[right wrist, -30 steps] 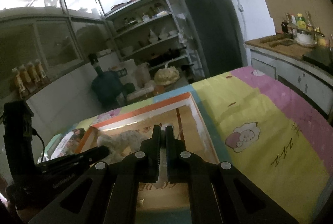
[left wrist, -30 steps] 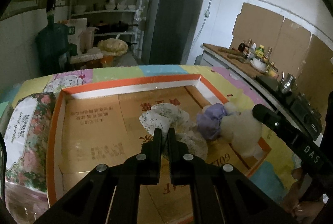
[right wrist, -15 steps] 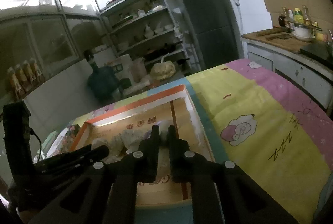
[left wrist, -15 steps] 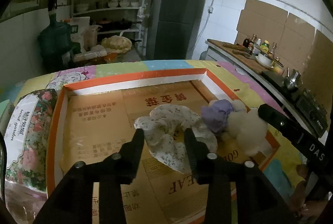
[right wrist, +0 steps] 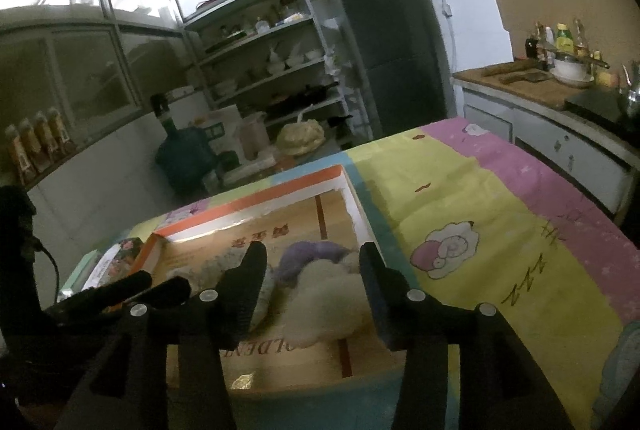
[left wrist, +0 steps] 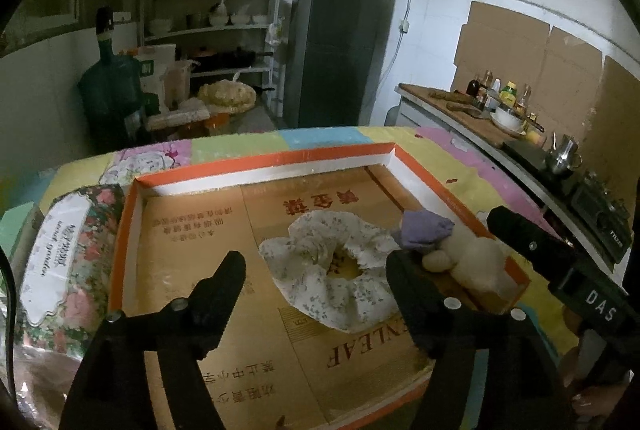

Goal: Organize soft objects

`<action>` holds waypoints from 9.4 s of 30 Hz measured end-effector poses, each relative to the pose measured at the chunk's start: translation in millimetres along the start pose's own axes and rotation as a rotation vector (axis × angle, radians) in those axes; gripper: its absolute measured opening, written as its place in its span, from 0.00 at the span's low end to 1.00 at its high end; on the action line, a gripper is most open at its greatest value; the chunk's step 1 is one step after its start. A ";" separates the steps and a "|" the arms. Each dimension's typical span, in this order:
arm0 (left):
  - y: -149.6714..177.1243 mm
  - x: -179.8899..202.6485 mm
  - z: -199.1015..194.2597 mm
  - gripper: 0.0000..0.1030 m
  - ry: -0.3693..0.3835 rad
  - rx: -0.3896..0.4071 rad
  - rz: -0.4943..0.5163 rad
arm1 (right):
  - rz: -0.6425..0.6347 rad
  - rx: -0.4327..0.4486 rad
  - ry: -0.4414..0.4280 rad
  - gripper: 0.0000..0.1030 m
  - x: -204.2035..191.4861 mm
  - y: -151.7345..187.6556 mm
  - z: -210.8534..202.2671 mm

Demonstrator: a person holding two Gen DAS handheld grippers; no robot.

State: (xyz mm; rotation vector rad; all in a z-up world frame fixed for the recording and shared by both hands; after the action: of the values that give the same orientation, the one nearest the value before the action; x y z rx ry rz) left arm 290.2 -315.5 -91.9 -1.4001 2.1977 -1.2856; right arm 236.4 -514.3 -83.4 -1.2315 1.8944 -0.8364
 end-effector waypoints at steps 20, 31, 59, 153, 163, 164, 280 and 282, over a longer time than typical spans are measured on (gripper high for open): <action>-16.2 -0.3 -57.2 0.84 0.003 0.123 0.077 | -0.056 0.066 0.047 0.66 -27.2 -3.9 -38.7; -17.9 -28.6 -99.5 0.84 -0.063 0.178 0.064 | -0.098 0.107 0.012 0.67 -67.9 -3.5 -68.9; 7.8 -139.0 -195.4 0.84 -0.252 0.254 -0.041 | -0.274 0.132 -0.120 0.72 -209.0 24.2 -96.2; 99.2 -274.8 -221.7 0.42 -0.275 0.174 -0.232 | -0.377 -0.005 -0.397 0.36 -314.1 93.1 -82.6; 59.2 -220.9 -234.4 0.42 -0.209 0.231 -0.130 | -0.347 0.050 -0.387 0.36 -298.3 77.5 -97.6; 55.5 -214.8 -233.4 0.42 -0.198 0.233 -0.120 | -0.342 0.055 -0.384 0.36 -295.3 75.7 -99.1; 29.7 -29.1 4.2 0.63 0.070 -0.079 0.009 | -0.106 -0.046 -0.096 0.42 -63.3 36.5 -9.4; 28.8 -29.5 2.2 0.63 0.072 -0.074 0.007 | -0.104 -0.046 -0.094 0.43 -62.4 36.3 -9.9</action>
State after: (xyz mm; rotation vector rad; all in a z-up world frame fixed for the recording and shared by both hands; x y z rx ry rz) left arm 289.0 -288.0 -122.7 -1.3920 2.3173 -1.2843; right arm 229.0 -442.7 -94.3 -1.3832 1.7969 -0.7786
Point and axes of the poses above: each gripper's, at about its wrist camera, not at the fingertips, and z roughly the way its jaws point, x to its right, y to its underside, the point moved 10 cm from there along z, roughly the way its jaws point, and after that the axes turned 11 degrees about y, right-handed, at the moved point
